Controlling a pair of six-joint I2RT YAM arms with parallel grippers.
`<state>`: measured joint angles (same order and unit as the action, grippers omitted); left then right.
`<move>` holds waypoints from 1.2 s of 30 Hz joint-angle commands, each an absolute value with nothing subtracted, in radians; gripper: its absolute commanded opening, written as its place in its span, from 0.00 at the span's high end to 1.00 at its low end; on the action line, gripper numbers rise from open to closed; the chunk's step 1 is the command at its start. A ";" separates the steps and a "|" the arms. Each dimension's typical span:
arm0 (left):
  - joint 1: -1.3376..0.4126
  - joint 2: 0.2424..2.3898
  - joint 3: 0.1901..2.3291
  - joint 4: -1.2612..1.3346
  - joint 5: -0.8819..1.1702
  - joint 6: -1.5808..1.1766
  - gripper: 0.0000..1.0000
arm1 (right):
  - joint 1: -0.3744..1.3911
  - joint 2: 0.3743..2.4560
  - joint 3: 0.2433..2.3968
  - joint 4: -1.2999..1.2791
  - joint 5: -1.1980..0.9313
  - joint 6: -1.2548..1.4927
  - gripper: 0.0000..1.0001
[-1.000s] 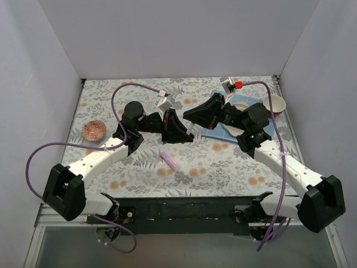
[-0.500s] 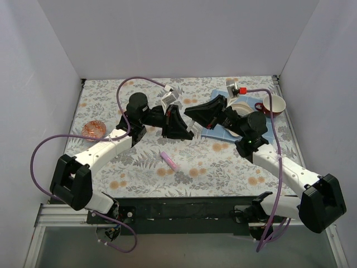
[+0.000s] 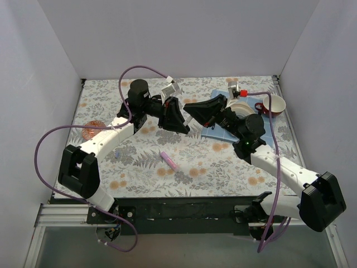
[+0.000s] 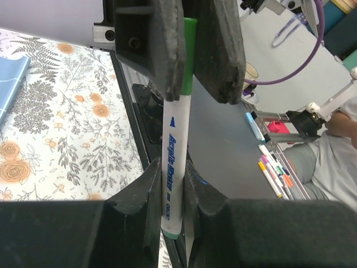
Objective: Insert the pens into the pen caps
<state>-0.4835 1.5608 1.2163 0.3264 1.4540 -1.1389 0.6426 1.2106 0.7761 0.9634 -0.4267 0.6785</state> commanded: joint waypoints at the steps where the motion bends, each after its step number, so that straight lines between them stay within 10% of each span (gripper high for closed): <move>1: -0.463 1.520 1.422 0.367 1.072 -1.077 1.00 | 0.825 1.319 0.672 0.727 -0.857 0.750 0.99; 14: -0.460 1.447 1.260 0.229 1.026 -0.977 1.00 | 0.801 1.275 0.741 0.715 -0.729 0.837 0.99; 18: -0.459 1.307 1.030 0.221 0.945 -0.985 1.00 | 0.715 1.227 0.859 0.611 -0.612 0.842 0.45; 22: -0.457 1.145 0.864 0.074 0.782 -1.000 1.00 | 0.631 1.152 0.910 0.438 -0.476 0.784 0.20; 36: -0.453 1.316 0.753 -0.390 -0.075 -1.356 1.00 | 0.603 1.152 0.804 0.077 -0.325 0.543 0.21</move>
